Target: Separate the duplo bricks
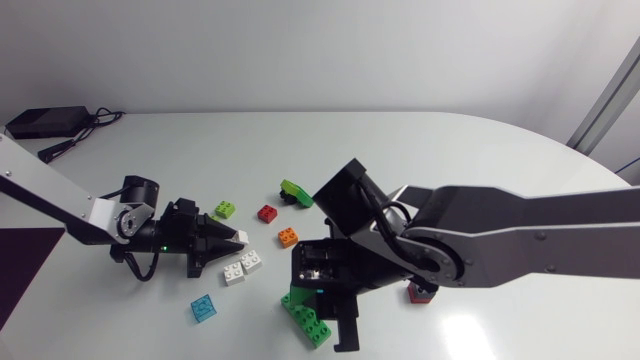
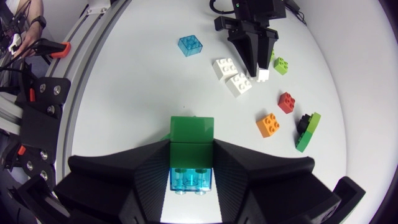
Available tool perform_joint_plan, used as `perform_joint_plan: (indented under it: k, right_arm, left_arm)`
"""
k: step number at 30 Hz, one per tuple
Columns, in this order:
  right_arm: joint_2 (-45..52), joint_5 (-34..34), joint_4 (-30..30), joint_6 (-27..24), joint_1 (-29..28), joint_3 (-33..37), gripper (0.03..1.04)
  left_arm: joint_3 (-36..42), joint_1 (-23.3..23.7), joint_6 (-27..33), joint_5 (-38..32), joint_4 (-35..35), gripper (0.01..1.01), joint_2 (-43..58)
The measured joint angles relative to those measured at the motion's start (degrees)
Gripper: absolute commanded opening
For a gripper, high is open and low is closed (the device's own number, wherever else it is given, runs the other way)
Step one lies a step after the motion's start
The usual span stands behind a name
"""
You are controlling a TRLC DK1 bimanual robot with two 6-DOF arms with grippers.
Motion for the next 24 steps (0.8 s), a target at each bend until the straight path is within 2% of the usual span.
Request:
perform_joint_plan:
  k: [24]
  right_arm:
    - [-0.46, -0.02, -0.09, 0.00, 0.07, -0.22, 0.29]
  left_arm:
    - [-2.14, 1.16, 0.07, -0.37, -0.68, 0.261, -1.68]
